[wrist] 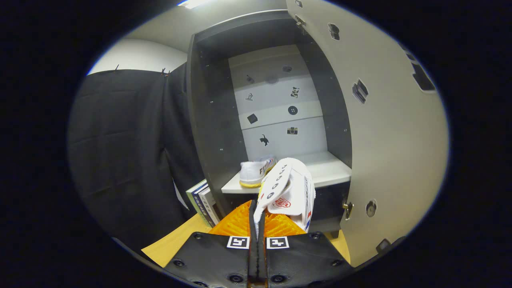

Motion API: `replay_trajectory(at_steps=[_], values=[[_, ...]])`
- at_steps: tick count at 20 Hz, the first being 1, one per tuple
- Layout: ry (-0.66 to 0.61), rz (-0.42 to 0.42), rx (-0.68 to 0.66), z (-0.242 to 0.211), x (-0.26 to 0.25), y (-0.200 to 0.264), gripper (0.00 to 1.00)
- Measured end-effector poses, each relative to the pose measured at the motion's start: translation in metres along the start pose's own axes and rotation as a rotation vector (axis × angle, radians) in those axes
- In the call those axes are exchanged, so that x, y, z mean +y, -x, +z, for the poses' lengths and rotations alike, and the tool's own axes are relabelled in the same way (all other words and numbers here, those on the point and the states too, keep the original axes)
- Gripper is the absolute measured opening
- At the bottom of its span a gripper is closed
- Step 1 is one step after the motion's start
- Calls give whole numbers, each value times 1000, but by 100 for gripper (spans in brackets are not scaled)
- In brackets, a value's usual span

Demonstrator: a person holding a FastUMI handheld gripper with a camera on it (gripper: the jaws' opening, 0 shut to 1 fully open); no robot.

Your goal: Open the shoe cabinet door, grab the shoes and put them into the shoe cabinet, then close the shoe cabinet door.

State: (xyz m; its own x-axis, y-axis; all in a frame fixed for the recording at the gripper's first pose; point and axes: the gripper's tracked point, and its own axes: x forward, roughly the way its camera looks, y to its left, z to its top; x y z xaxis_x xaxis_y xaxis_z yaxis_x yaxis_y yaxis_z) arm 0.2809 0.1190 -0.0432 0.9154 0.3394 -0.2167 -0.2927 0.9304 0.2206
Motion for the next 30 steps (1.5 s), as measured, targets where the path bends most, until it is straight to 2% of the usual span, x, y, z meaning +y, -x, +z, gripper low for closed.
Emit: replay_trajectory(at_steps=[6,10,19,22,26,28,29,30], values=[[1,-81,-2,37,-47,-80,1],[102,-110,23,40,-63,-123,1],[294,-108,37,42,-65,-198,1],[255,-108,71,35,-64,-210,1],[206,-148,96,34,-74,-212,4],[195,-150,133,25,-75,-206,32],[192,-120,146,21,-66,-199,45],[209,-141,139,20,-68,-197,59]])
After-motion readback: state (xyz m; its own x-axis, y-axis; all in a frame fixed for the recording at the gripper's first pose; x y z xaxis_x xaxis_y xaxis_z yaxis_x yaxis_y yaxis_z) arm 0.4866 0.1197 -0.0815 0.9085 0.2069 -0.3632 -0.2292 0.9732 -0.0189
